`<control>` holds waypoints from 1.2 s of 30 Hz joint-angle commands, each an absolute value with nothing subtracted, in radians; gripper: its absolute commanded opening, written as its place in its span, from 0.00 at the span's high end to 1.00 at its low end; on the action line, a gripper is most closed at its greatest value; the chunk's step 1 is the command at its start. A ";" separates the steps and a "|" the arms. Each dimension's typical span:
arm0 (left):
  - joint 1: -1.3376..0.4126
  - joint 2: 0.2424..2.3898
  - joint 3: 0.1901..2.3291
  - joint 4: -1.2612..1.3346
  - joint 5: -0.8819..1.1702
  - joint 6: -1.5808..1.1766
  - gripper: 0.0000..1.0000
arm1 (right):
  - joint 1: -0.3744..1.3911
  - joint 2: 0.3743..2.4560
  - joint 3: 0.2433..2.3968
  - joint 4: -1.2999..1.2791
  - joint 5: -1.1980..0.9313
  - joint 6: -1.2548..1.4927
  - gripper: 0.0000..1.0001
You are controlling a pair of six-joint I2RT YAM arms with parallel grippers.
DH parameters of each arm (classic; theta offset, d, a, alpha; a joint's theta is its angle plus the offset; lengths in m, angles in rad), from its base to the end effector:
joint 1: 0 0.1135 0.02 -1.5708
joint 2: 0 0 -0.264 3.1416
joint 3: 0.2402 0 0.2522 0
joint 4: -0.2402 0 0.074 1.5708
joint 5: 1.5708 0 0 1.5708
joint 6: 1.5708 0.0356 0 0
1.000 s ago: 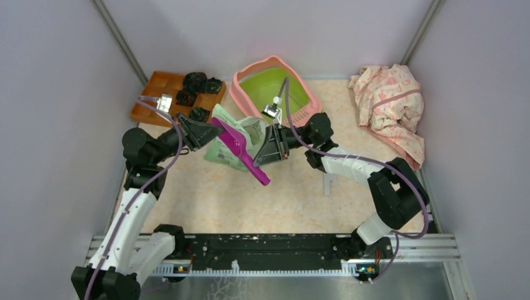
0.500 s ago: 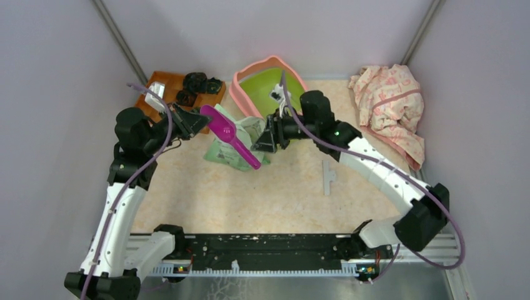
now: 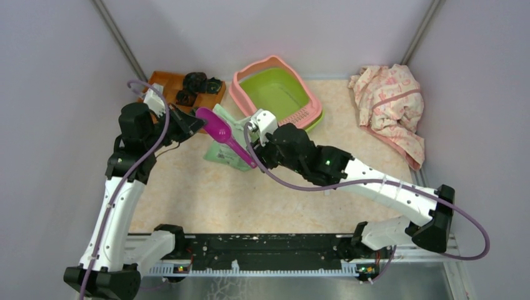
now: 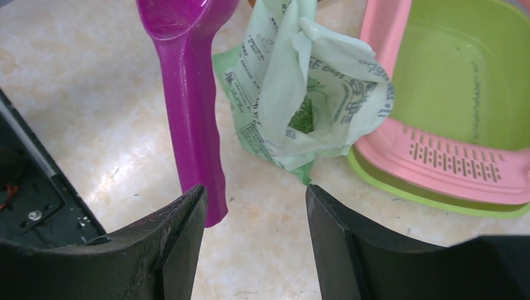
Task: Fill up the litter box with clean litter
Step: Pick up the spatula from the center of the board.
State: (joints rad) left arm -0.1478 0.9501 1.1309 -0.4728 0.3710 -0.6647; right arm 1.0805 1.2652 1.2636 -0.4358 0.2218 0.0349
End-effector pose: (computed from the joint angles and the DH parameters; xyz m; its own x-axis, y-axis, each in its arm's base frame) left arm 0.1952 -0.0421 0.4005 -0.5206 -0.5037 -0.6894 0.2027 0.7115 -0.6729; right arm 0.1407 0.2470 0.3788 -0.2261 -0.3513 -0.9086 -0.7593 0.6478 -0.0615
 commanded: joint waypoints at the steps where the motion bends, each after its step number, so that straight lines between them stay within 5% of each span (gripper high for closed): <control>1: -0.143 0.941 1.147 -0.492 0.339 -0.695 1.00 | 1.106 1.284 1.315 -0.369 0.331 -0.037 0.42; 31: -0.143 0.948 1.129 -0.475 0.313 -0.685 1.00 | 1.164 1.542 1.518 -0.379 0.243 -0.021 0.55; 36: -0.143 0.944 1.122 -0.471 0.316 -0.686 1.00 | 1.164 1.563 1.514 -0.355 0.281 -0.025 0.70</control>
State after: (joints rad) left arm -0.1478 0.9546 1.1282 -0.5102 0.3138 -0.6773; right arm 1.1519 1.5547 1.4570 -0.4000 0.2604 -0.0265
